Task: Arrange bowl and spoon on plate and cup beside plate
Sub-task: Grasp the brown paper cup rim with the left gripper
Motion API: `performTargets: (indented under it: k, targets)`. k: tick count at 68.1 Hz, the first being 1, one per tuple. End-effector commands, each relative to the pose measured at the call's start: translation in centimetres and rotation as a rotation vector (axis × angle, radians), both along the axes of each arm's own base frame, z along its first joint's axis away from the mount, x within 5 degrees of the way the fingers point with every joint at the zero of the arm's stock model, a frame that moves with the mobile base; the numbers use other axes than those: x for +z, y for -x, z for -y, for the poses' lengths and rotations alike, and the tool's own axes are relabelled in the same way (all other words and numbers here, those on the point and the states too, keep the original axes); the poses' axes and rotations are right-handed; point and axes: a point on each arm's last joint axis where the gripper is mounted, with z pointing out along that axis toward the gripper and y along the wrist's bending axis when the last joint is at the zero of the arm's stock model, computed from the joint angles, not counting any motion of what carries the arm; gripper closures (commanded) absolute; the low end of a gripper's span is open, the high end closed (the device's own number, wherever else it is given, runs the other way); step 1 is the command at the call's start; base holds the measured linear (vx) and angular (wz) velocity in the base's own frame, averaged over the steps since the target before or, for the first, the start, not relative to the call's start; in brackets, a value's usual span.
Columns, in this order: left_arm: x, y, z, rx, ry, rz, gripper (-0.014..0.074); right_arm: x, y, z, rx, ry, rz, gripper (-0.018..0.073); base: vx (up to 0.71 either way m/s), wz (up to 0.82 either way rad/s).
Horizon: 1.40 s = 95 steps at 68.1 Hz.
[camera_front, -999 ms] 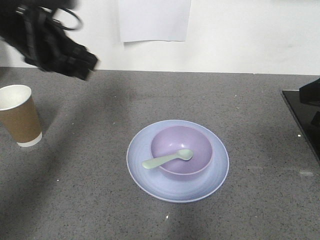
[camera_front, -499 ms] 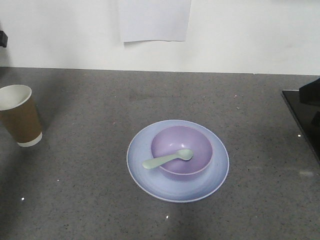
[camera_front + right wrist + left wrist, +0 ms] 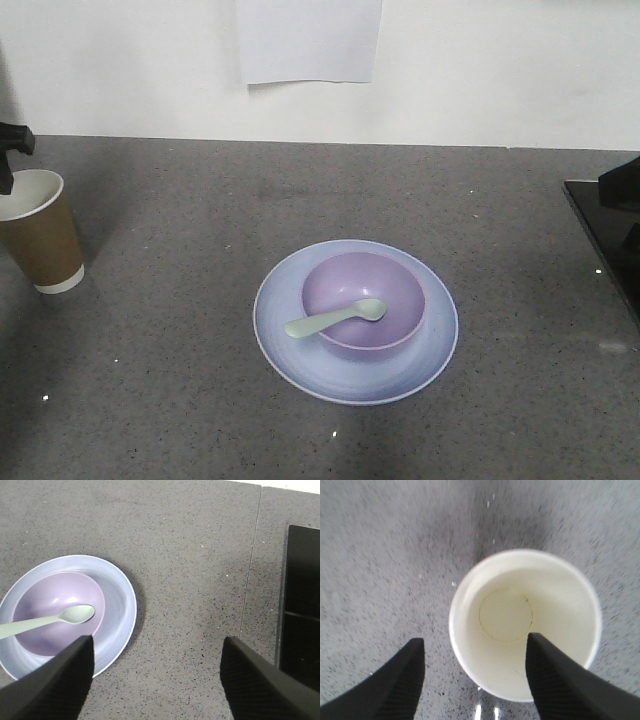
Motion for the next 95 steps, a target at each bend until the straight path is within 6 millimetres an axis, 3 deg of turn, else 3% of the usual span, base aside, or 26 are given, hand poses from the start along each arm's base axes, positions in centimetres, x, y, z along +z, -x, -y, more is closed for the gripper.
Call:
performTargets:
  k: [1, 31, 42, 58, 63, 72, 95]
  targets:
    - [1.1, 0.3, 0.0, 0.002, 0.001, 0.058, 0.0163, 1.3, 0.1, 0.1, -0.007, -0.014, 0.090, 0.0053, 0.00, 0.00]
    - [-1.3, -1.2, -0.6, 0.016, 0.005, 0.015, 0.0177, 1.3, 0.1, 0.1, -0.007, -0.014, 0.089, 0.0053, 0.00, 0.00]
    - [-1.5, -1.4, -0.6, 0.015, 0.006, 0.013, 0.0297, 1.3, 0.1, 0.1, -0.007, -0.014, 0.089, 0.0053, 0.00, 0.00]
    - [-1.5, -1.5, -0.6, -0.007, -0.005, 0.025, 0.0605, 1.3, 0.1, 0.1, -0.007, -0.014, 0.090, 0.0053, 0.00, 0.00]
    - [-1.5, -1.5, -0.6, -0.009, -0.005, 0.027, 0.0605, 1.3, 0.1, 0.1, -0.007, -0.014, 0.090, 0.0053, 0.00, 0.00]
    - [-0.8, -1.1, -0.3, -0.027, 0.023, 0.047, 0.0604, 1.3, 0.1, 0.1, -0.007, -0.014, 0.090, 0.0053, 0.00, 0.00]
    - [3.6, 2.1, 2.6, -0.175, 0.177, 0.132, 0.0604, 1.3, 0.1, 0.1, -0.007, -0.014, 0.090, 0.0053, 0.00, 0.00]
